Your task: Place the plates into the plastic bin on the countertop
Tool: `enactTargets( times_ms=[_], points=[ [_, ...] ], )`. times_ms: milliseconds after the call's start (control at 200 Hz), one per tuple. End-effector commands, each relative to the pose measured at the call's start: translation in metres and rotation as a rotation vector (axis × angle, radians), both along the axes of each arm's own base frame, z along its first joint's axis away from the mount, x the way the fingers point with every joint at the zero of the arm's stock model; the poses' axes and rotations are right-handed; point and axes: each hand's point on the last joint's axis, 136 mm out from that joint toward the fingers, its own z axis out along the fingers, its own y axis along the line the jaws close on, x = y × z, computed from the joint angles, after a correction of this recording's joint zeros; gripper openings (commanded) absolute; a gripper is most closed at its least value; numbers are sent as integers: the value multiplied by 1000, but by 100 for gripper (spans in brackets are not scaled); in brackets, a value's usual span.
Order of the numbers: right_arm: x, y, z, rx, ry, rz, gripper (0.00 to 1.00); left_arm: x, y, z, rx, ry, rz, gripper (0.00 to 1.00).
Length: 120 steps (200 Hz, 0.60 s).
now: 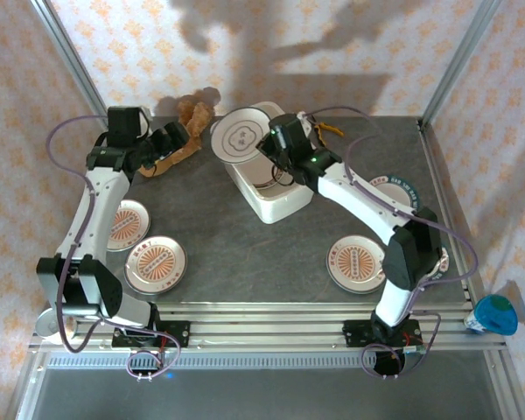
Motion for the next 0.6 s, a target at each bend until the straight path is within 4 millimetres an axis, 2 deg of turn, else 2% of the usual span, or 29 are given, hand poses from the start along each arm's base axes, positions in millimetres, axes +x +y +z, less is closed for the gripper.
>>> enactTargets(
  times_ms=[0,175,355,596],
  points=[
    [1,-26,38,61,-108,-134,0,14,-8,16,0,-46,-5,90],
    [10,-40,22,74,-94,-198,0,24,-16,7,-32,-11,2,90],
    [22,-49,3,52,-59,-263,0,22,-14,-6,-13,41,16,90],
    [40,-36,-29,24,25,-247,0,14,-8,-18,20,87,35,90]
  ],
)
